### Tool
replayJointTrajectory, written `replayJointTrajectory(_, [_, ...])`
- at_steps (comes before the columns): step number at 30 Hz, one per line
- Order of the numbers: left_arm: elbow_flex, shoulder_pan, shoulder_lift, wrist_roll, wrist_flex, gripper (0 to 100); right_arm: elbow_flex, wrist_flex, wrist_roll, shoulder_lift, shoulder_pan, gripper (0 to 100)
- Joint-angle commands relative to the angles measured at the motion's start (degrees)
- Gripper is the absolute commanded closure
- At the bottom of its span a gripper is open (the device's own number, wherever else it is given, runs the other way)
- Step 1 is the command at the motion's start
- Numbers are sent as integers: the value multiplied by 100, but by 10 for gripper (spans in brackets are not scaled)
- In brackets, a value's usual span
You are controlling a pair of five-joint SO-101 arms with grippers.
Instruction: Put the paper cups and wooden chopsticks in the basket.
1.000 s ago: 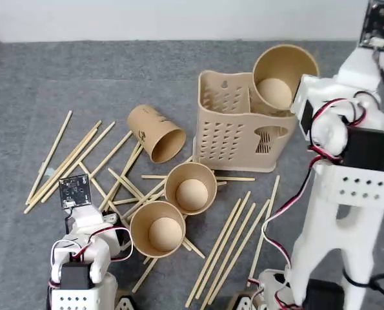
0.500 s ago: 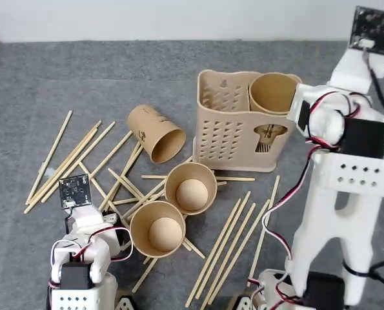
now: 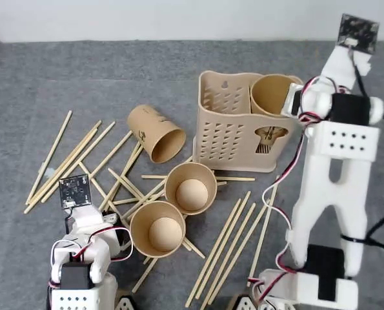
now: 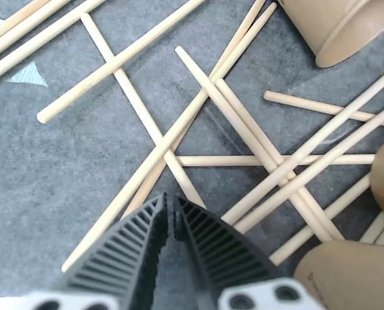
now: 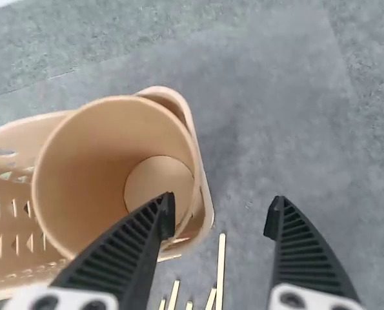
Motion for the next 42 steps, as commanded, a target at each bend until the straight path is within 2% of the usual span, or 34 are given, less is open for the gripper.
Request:
replayJointTrajectory(1, [-75,-44,-9,62,9,984,-308,-136,-53,48,4,757])
replayJointTrajectory(6, [-75,-44,-9,62,9,984,-299,-215,-62,391,31,779])
replayJointTrajectory(13, [-75,-44,-9,62,9,984,-299,-576,-44,769,48,998])
replayJointTrajectory(19, [-75,-44,-9,62,9,984,-378,-716,-62,655,110,991])
replayJointTrajectory(32, [-75,-44,-9,62,9,984,-501,-998,-26,602,1095,991])
replayJointTrajectory(42, [-75,-44,-9,62,9,984,-519,-576,-9,567,1007,963])
